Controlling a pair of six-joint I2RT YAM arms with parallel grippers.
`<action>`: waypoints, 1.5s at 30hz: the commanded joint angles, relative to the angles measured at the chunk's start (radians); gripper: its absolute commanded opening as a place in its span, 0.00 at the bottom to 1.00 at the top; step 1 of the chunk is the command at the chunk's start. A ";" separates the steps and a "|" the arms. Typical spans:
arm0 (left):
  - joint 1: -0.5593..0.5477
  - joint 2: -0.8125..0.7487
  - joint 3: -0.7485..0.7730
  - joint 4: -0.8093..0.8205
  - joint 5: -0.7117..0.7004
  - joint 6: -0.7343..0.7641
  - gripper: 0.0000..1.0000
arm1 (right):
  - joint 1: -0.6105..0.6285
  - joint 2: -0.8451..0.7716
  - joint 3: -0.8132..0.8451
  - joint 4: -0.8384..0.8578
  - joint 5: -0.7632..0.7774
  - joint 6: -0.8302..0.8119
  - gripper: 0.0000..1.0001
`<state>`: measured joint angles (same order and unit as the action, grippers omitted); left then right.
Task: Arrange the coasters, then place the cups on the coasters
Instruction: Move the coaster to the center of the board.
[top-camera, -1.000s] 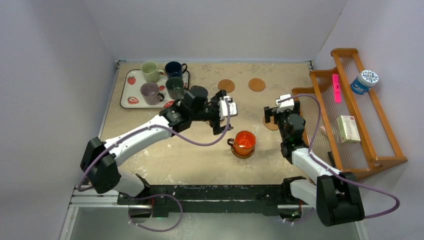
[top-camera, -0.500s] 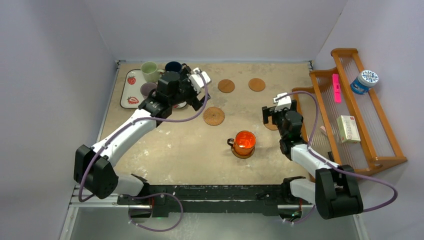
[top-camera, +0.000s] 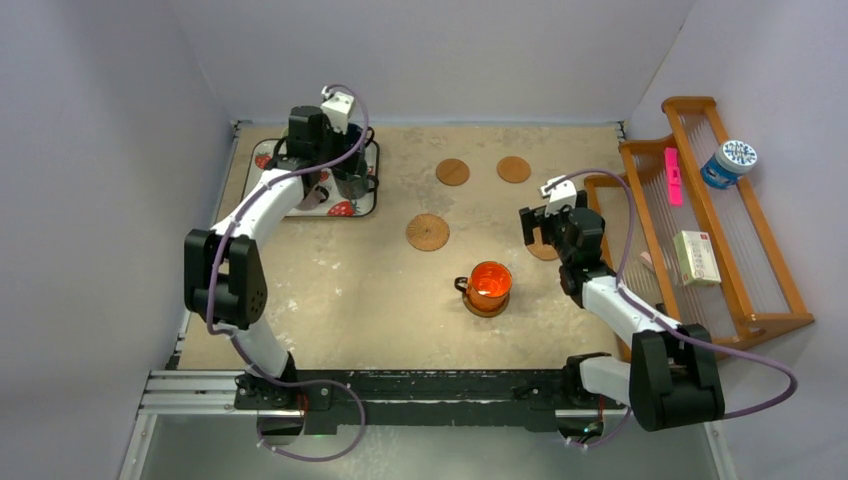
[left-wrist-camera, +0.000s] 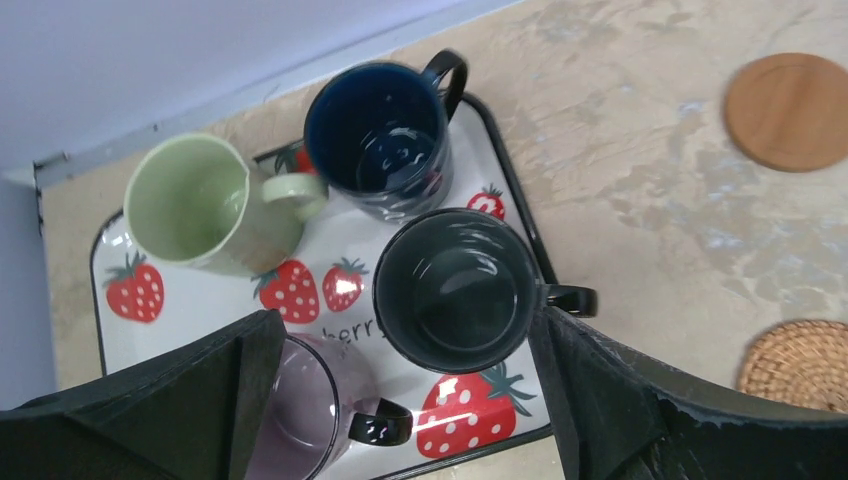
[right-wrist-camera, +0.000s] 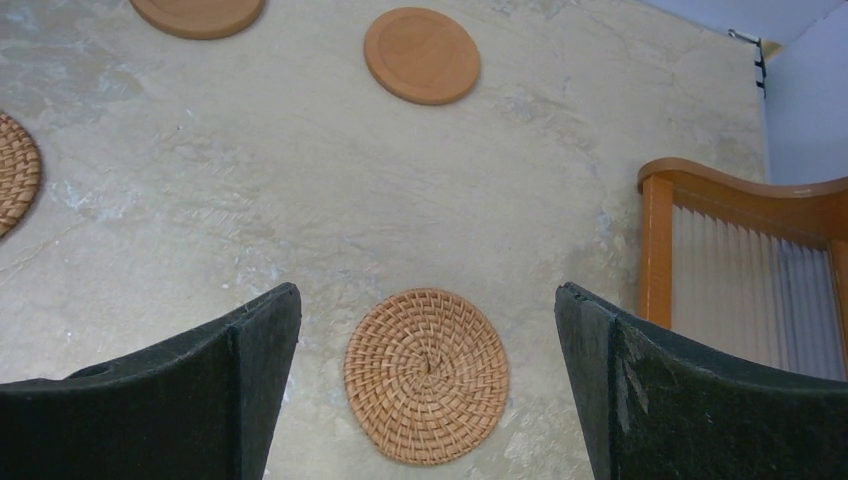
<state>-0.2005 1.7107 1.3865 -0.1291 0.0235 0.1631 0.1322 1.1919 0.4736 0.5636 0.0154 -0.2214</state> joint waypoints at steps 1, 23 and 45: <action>0.016 0.048 0.070 -0.035 -0.074 -0.098 1.00 | -0.003 0.000 0.079 -0.081 -0.057 -0.045 0.99; 0.108 -0.089 -0.127 -0.081 -0.119 -0.249 1.00 | -0.001 0.128 0.362 -0.285 -0.326 -0.103 0.99; 0.133 -0.240 -0.266 0.071 -0.011 -0.109 1.00 | 0.247 1.007 1.555 -0.917 -0.079 -0.094 0.99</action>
<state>-0.0803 1.5200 1.1427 -0.1371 -0.0074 0.0208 0.3584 2.1326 1.9026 -0.1974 -0.0952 -0.3225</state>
